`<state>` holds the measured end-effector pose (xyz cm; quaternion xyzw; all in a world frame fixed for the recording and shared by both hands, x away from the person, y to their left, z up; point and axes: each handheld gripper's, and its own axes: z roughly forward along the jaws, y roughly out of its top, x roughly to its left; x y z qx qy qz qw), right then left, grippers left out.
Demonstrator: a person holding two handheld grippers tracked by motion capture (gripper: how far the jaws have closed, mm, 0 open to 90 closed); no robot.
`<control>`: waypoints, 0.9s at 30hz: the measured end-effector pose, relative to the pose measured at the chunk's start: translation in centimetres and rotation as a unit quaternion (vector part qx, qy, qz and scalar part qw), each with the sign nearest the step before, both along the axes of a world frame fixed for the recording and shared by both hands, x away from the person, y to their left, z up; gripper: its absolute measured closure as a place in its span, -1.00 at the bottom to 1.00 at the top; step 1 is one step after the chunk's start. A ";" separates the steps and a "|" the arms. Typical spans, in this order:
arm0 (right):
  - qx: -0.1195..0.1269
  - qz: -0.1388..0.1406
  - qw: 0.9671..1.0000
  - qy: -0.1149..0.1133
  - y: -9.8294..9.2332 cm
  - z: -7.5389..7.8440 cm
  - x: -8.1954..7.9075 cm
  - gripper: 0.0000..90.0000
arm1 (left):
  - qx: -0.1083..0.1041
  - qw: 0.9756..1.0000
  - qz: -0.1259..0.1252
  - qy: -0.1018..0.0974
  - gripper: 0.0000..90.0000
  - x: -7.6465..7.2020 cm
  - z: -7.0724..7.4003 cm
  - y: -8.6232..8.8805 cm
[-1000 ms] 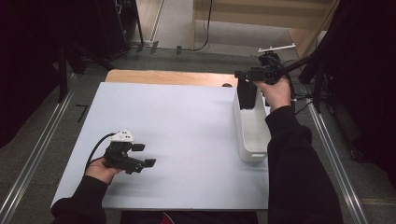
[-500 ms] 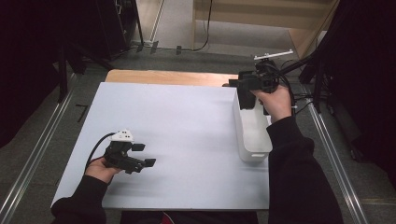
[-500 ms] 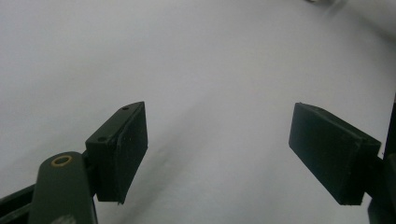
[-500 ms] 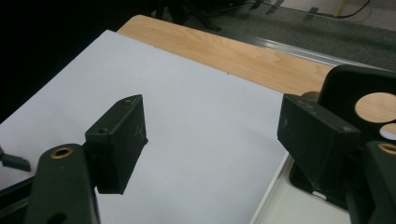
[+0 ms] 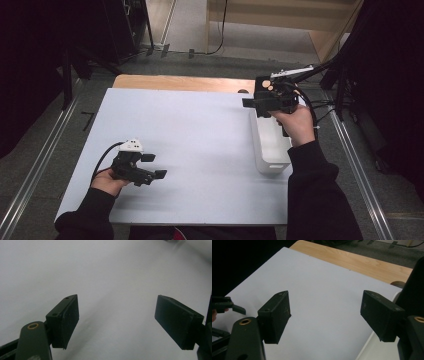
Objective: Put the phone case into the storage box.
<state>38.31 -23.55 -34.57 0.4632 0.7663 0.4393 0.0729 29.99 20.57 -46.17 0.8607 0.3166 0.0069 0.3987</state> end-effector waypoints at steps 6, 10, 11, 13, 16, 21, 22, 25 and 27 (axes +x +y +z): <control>0.012 0.034 0.999 -0.009 0.5 -0.6 -1.2 -0.50 | 0.005 1.000 0.000 0.001 -0.57 0.0 0.1 0.0; 0.014 0.039 0.999 -0.005 0.6 -1.5 -1.7 -0.50 | -0.001 1.000 0.000 0.000 -0.57 0.0 0.0 0.0; 0.015 0.040 0.999 -0.003 0.6 -1.7 -1.8 -0.50 | -0.001 1.000 0.000 0.000 -0.57 0.0 0.0 0.0; 0.009 0.041 0.999 -0.005 0.6 -2.1 -1.9 -0.50 | -0.001 1.000 -0.001 0.000 -0.57 0.0 0.1 0.0; -0.001 0.038 0.999 -0.004 0.6 -2.6 -2.1 -0.50 | -0.001 1.000 0.000 -0.002 -0.57 -0.1 0.1 0.1; -0.006 0.040 0.999 -0.015 0.8 -3.4 -2.6 -0.50 | 0.001 1.000 -0.004 -0.003 -0.57 -0.1 0.2 0.1; -0.005 0.042 0.999 -0.016 0.9 -3.7 -2.6 -0.50 | 0.000 1.000 -0.005 -0.003 -0.57 -0.1 0.2 0.1; -0.007 0.050 0.999 -0.015 1.3 -4.3 -2.8 -0.50 | 0.000 1.000 -0.006 -0.005 -0.57 -0.1 0.3 0.1; -0.010 0.054 0.998 -0.013 1.6 -4.6 -3.0 -0.50 | 0.000 1.000 -0.006 -0.005 -0.57 -0.1 0.3 0.1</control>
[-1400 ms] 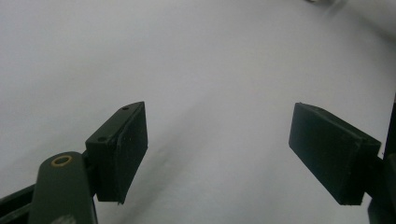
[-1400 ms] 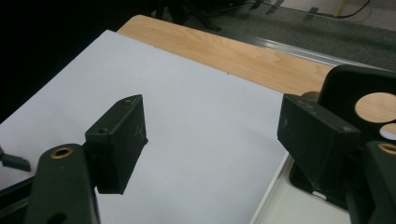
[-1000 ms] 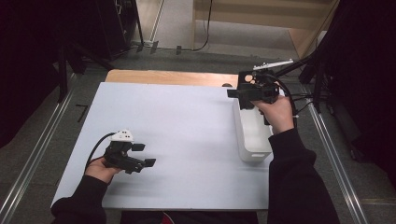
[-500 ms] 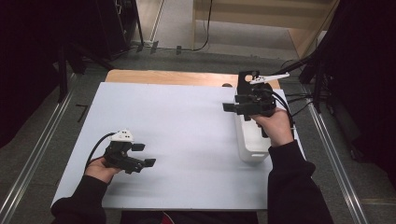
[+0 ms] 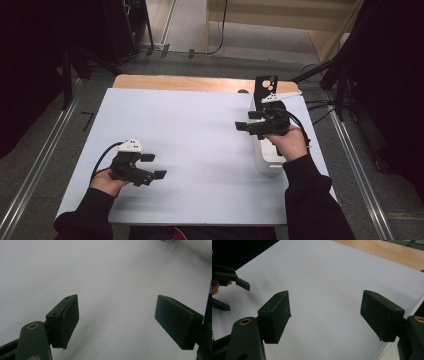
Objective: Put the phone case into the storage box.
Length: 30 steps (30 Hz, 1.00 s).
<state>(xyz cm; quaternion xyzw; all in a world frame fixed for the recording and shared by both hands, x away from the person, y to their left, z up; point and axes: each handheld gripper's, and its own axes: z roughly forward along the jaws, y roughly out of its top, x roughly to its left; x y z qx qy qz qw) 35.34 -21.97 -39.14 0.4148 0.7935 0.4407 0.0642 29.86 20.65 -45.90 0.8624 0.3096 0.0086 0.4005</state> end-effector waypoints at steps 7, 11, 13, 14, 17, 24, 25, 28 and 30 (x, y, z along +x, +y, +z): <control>0.006 0.015 1.000 -0.007 0.8 -0.6 -1.0 -0.50 | -0.002 1.000 -0.001 0.000 -0.57 0.0 0.0 0.0; 0.004 0.026 1.000 -0.007 1.2 -0.9 -1.4 -0.50 | -0.002 1.000 -0.002 -0.001 -0.57 0.0 0.0 0.0; 0.002 0.031 0.999 -0.010 1.4 -1.0 -1.6 -0.50 | -0.002 1.000 -0.002 -0.001 -0.57 0.0 0.1 0.0; 0.004 0.034 0.999 -0.010 1.4 -1.1 -1.8 -0.50 | -0.002 1.000 -0.003 -0.002 -0.57 0.0 0.1 0.0; 0.002 0.039 0.999 -0.012 1.7 -1.4 -2.2 -0.50 | -0.003 1.000 -0.003 -0.001 -0.57 0.0 0.1 0.0; 0.006 0.052 0.999 -0.011 2.3 -2.2 -3.2 -0.50 | -0.002 1.000 -0.004 -0.001 -0.57 -0.1 0.1 0.0; 0.002 0.053 0.998 -0.012 2.3 -2.3 -3.3 -0.50 | -0.003 1.000 -0.003 -0.001 -0.57 -0.1 0.1 0.0; -0.002 0.059 0.998 -0.014 2.5 -2.7 -3.8 -0.50 | -0.003 1.000 -0.004 -0.002 -0.57 -0.1 0.1 -0.1; -0.004 0.062 0.998 -0.014 2.5 -2.9 -4.1 -0.50 | -0.003 1.000 -0.004 -0.002 -0.57 -0.1 0.1 -0.1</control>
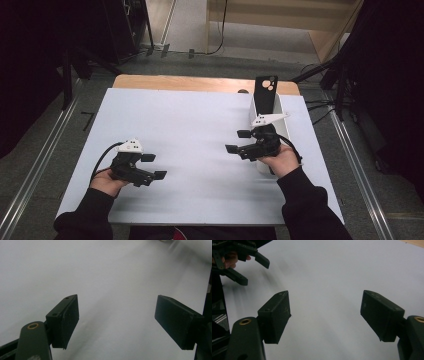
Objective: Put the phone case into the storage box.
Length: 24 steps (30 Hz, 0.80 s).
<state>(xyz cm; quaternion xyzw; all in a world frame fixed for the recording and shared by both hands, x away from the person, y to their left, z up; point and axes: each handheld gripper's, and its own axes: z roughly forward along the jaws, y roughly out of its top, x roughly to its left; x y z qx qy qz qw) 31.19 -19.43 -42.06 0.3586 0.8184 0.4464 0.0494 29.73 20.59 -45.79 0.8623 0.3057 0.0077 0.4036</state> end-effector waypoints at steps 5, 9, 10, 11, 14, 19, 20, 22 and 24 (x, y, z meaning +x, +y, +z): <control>-0.003 0.007 1.000 -0.002 0.0 -0.7 -0.9 -0.50 | 0.000 1.000 -0.001 -0.002 -0.57 0.0 0.0 -0.1; -0.008 0.016 1.000 0.000 0.0 -1.2 -1.5 -0.50 | -0.002 1.000 -0.003 -0.001 -0.57 -0.1 0.0 -0.1; -0.009 0.018 1.000 -0.002 0.0 -1.3 -1.6 -0.50 | -0.001 1.000 -0.003 0.000 -0.57 -0.1 0.0 -0.1; -0.008 0.020 1.000 0.000 -0.1 -1.4 -1.8 -0.50 | -0.001 1.000 -0.004 0.000 -0.57 -0.1 0.0 -0.1; -0.007 0.024 1.000 0.003 -0.3 -1.7 -2.3 -0.50 | -0.001 1.000 -0.004 -0.001 -0.57 -0.1 0.0 0.0; -0.008 0.030 1.000 0.003 -0.4 -2.0 -3.4 -0.49 | -0.001 1.000 -0.005 -0.004 -0.57 -0.3 0.1 -0.1; -0.009 0.031 0.999 0.002 -0.4 -2.0 -3.6 -0.49 | 0.000 1.000 -0.005 -0.004 -0.57 -0.3 0.1 -0.1; -0.008 0.033 0.999 0.003 -0.6 -2.1 -4.0 -0.49 | -0.001 1.000 -0.008 -0.004 -0.57 -0.4 0.1 0.0; -0.009 0.035 0.999 0.001 -0.7 -2.3 -4.3 -0.49 | -0.002 1.000 -0.006 -0.003 -0.57 -0.5 0.1 0.1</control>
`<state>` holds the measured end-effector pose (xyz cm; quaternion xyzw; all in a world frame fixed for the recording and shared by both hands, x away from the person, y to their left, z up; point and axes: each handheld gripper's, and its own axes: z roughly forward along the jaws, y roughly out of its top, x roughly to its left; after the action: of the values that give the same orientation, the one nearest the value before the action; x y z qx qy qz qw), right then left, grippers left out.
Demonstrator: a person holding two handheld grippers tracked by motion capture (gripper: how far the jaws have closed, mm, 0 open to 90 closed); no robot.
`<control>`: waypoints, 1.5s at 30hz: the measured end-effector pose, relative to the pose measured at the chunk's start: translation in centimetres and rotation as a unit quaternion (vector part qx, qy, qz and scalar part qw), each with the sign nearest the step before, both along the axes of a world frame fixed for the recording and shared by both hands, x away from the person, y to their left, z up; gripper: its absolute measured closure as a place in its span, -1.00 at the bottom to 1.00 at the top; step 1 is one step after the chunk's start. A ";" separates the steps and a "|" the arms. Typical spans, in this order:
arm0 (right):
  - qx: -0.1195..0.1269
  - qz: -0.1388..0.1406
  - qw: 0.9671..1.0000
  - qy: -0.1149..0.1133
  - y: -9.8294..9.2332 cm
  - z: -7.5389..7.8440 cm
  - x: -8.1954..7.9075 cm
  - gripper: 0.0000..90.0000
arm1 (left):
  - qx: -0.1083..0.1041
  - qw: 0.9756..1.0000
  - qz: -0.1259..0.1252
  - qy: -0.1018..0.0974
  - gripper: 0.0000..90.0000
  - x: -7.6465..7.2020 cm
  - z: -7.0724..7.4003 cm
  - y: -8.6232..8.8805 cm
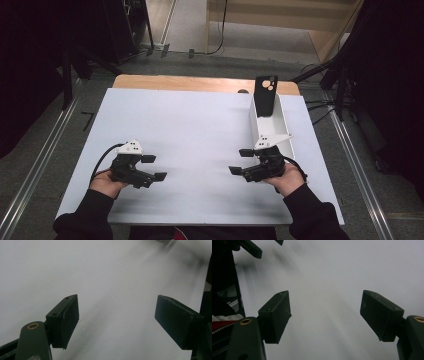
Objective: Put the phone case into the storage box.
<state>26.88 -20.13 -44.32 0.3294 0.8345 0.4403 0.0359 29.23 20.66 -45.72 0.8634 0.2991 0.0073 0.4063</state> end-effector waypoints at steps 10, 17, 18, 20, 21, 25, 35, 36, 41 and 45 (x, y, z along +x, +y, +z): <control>0.002 -0.002 1.000 0.007 -1.1 -0.9 -1.9 -0.49 | -0.006 1.000 -0.002 0.001 -0.57 -0.4 0.0 0.4; -0.003 -0.003 1.000 0.007 -1.8 -1.7 -3.1 -0.49 | -0.008 1.000 -0.006 0.002 -0.57 -0.7 0.0 0.3; -0.005 -0.002 1.000 0.007 -2.0 -1.9 -3.2 -0.49 | -0.008 1.000 -0.009 0.001 -0.57 -0.7 0.1 0.3; -0.006 -0.001 1.000 0.009 -2.3 -2.1 -3.5 -0.49 | -0.008 1.000 -0.010 0.001 -0.57 -0.8 0.0 0.3; -0.007 0.000 1.000 0.011 -2.4 -2.3 -3.6 -0.49 | -0.009 1.000 -0.010 0.002 -0.57 -0.8 0.0 0.3; -0.021 0.000 1.000 0.016 -2.8 -2.9 -4.0 -0.49 | -0.010 1.000 -0.013 0.004 -0.57 -0.9 0.0 0.3; -0.015 -0.021 1.000 0.012 -4.5 -3.7 -4.6 -0.49 | -0.017 1.000 -0.016 0.009 -0.57 -1.4 -0.2 0.5; -0.016 -0.023 1.000 0.010 -4.6 -3.8 -4.6 -0.49 | -0.016 1.000 -0.017 0.009 -0.57 -1.5 -0.2 0.5; -0.016 -0.031 0.999 0.012 -5.1 -4.0 -4.6 -0.49 | -0.018 1.000 -0.019 0.012 -0.57 -1.5 -0.3 0.5; -0.018 -0.030 0.999 0.013 -5.1 -4.1 -4.5 -0.49 | -0.018 1.000 -0.022 0.012 -0.57 -1.5 -0.3 0.5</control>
<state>22.38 -25.18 -48.39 0.3595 0.8322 0.4197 0.0446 27.76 21.17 -46.03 0.8622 0.2852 -0.0172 0.4182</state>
